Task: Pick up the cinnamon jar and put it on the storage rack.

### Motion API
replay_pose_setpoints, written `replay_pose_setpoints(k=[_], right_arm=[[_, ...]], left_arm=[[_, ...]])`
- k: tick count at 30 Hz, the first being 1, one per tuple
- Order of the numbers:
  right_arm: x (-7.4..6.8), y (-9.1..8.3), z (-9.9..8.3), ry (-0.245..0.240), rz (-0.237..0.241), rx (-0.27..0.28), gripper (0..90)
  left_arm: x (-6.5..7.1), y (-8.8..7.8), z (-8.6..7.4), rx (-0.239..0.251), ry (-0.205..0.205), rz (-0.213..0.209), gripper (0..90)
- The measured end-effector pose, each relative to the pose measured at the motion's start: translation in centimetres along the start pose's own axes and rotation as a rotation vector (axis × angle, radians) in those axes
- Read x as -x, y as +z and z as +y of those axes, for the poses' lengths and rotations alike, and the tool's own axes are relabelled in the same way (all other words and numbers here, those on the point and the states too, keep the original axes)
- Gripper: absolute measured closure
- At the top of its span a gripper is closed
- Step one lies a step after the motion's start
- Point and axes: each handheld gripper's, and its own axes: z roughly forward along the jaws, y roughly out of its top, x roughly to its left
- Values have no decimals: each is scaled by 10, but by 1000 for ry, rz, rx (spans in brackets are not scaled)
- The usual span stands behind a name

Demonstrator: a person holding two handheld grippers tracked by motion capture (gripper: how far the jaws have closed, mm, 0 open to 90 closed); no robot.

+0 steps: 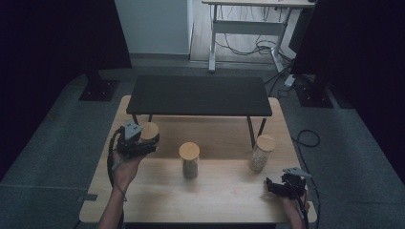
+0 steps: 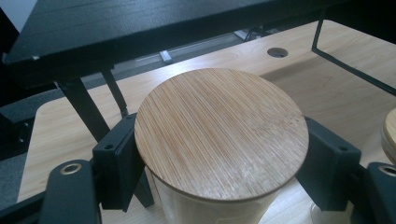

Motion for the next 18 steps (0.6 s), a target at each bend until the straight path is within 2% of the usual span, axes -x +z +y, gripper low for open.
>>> replay_pose_setpoints(k=[18], right_arm=[[0,0,0,0,0,0,57]], left_arm=[[-3,1,18,6,1,-8,246]])
